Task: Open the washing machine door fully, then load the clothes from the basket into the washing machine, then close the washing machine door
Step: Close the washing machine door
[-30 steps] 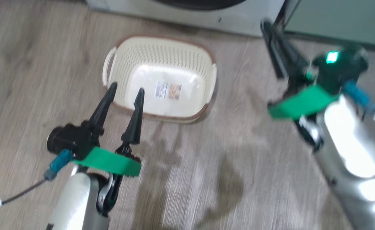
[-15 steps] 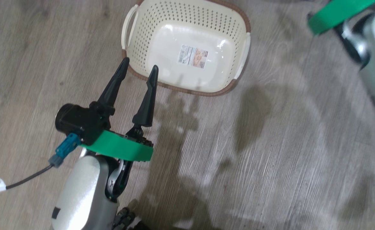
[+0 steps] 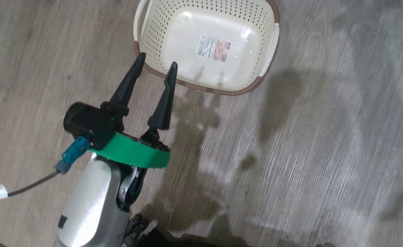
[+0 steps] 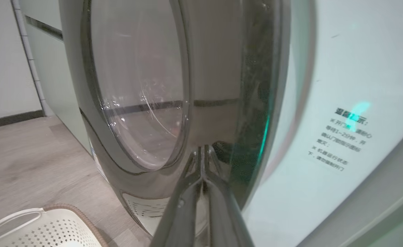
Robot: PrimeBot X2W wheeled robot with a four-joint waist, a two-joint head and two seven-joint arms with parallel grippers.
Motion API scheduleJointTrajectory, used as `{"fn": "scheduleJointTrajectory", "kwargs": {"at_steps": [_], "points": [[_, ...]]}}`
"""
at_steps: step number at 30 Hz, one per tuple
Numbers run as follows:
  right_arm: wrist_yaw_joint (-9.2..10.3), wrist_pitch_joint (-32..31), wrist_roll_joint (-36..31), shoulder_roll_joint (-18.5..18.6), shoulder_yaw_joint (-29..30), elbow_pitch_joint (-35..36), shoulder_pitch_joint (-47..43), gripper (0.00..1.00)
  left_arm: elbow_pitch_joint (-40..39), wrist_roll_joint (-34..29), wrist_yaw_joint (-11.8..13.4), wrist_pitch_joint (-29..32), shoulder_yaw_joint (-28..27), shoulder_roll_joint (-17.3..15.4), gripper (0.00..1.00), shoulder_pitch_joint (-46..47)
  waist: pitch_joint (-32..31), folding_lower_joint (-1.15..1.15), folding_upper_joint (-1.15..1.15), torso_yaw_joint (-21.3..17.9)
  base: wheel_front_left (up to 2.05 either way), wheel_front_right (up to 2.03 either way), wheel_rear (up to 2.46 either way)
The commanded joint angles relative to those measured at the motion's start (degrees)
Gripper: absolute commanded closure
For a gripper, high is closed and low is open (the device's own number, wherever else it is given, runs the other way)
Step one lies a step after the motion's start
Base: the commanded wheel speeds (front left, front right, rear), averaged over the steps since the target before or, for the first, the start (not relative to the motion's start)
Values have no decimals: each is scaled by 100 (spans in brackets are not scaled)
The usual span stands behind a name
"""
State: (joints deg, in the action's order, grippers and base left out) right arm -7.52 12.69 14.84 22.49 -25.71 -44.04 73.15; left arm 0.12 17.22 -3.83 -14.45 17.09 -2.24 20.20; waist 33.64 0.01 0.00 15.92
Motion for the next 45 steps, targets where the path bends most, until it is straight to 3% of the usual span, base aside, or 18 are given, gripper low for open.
{"fn": "scheduleJointTrajectory", "kwargs": {"at_steps": [1, 17, 26, 30, 36, 45], "points": [[3, 40, -89, -49, 69, 20, 271, 100, -223, 31, 36, -55, -160, -64, 0, 66, 68, -1, 0, 8, 0, 0, 0], [3, -16, -677, 58, 91, -1298, 2029, 100, -280, 184, 92, -55, -15, -64, 0, 310, 548, -1, 0, 217, 0, 0, 0], [3, 197, -857, -206, 244, -1499, 1812, 100, -198, 114, 89, -55, -70, -64, 0, 296, 274, -1, 0, 87, 0, 0, 0], [3, 224, -807, -230, 130, -1274, 1317, 100, -162, 48, 88, -55, -136, -64, 0, 204, -14, -1, 0, -20, 0, 0, 0], [3, 228, -409, -107, 156, -383, 204, 100, -75, -110, 28, -55, -297, -64, 0, -7, -623, -1, 0, -214, 0, 0, 0], [3, 230, 219, -206, 953, 1350, -1973, 100, 23, -338, -121, -55, -652, -64, 0, -440, -1657, -1, 0, -601, 0, 0, 0]]}}
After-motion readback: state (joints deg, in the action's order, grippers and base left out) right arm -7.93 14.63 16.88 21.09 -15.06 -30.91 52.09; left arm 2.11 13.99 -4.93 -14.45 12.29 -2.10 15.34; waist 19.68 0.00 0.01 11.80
